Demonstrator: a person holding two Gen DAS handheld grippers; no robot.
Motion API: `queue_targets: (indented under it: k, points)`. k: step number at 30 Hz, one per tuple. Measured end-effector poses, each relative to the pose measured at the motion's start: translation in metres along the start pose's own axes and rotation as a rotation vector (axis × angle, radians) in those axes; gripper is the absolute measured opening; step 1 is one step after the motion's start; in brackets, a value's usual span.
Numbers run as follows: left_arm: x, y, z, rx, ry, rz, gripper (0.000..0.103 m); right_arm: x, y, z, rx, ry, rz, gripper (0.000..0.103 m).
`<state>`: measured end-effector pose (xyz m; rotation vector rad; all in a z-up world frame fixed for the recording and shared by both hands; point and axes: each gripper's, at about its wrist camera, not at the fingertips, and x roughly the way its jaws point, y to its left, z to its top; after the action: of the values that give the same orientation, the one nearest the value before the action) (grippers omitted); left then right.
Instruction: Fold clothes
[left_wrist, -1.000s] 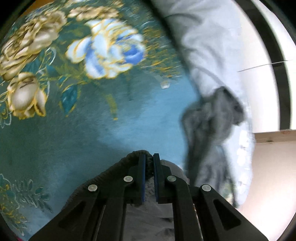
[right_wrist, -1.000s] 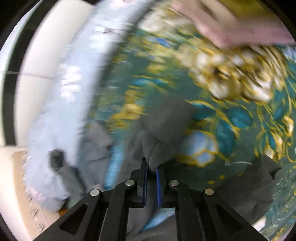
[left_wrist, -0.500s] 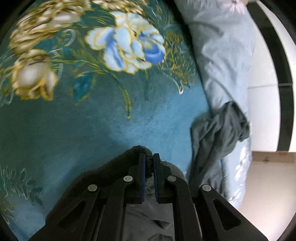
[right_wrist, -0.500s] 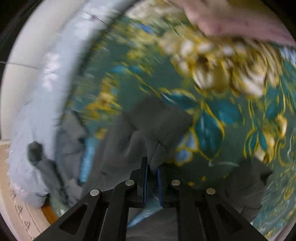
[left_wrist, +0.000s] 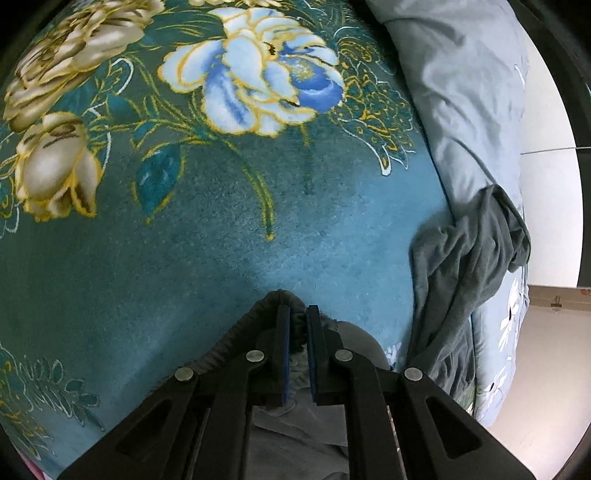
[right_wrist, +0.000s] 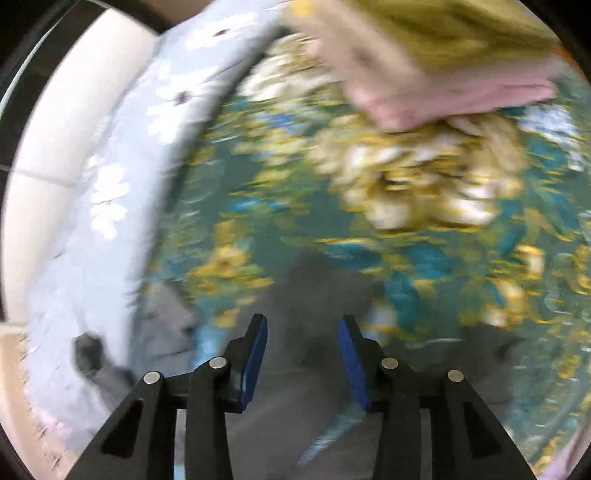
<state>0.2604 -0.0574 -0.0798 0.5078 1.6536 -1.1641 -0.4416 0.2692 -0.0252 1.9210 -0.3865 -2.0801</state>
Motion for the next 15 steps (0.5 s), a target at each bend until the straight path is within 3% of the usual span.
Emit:
queue_targets:
  k: [3,5,11,15]
  points:
    - [0.005,-0.005,0.003,-0.002,0.011,0.015,0.008,0.045,0.042,-0.007,-0.031,0.178,0.112,0.053]
    - [0.006,-0.008,0.004,0.001,0.015,0.022,0.008,0.070,0.062,-0.015,-0.030,0.240,0.102,0.054]
    - [-0.001,-0.008,0.002,0.021,0.016,0.011,0.008,0.127,0.092,-0.024,0.090,0.256,-0.117,0.057]
    - [-0.004,-0.005,0.000,0.023,0.006,-0.003,0.008,0.148,0.114,-0.026,0.046,0.273,-0.331,0.057]
